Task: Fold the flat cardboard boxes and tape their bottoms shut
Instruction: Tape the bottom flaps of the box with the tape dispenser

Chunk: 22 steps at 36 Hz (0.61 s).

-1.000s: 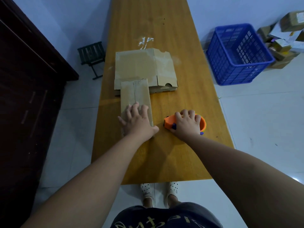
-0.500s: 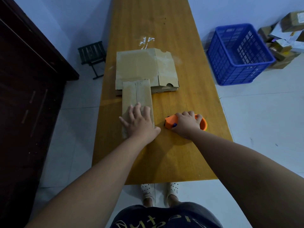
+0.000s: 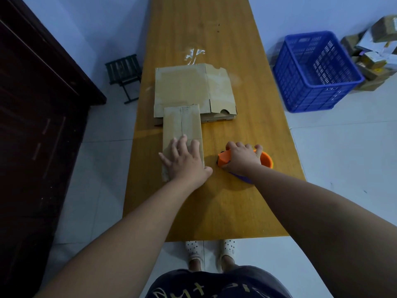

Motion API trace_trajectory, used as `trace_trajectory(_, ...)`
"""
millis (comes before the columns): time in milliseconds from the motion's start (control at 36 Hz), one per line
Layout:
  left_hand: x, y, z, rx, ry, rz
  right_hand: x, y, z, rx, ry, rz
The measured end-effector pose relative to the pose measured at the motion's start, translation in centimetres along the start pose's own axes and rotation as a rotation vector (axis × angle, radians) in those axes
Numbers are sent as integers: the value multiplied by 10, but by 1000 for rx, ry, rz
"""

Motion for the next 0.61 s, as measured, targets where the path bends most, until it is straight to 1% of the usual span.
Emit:
trace_trajectory(111, 0, -1, 0, -6, -8, -10, 3, 0, -3, 69, -10, 22)
trace_trajectory(250, 0, -1, 0, -9, -10, -24, 7, -1, -8, 81, 7, -6)
trace_trajectory(417, 0, 0, 0, -2, -8, -27, 8, 3, -10, 69, 23, 8)
trace_trajectory(500, -1, 1, 0, -3, -7, -31, 7, 11, -11, 112, 29, 78)
trace_trajectory(611, 0, 0, -1, -17, -9, -34, -3, 28, -11, 281, 38, 226)
Point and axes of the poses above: each hand's wrist, its own x-axis towards the middle knuckle, its own y-axis out of the back of the hand, z = x × y, the point moved 8 cm from there along x, towards the middle knuckle
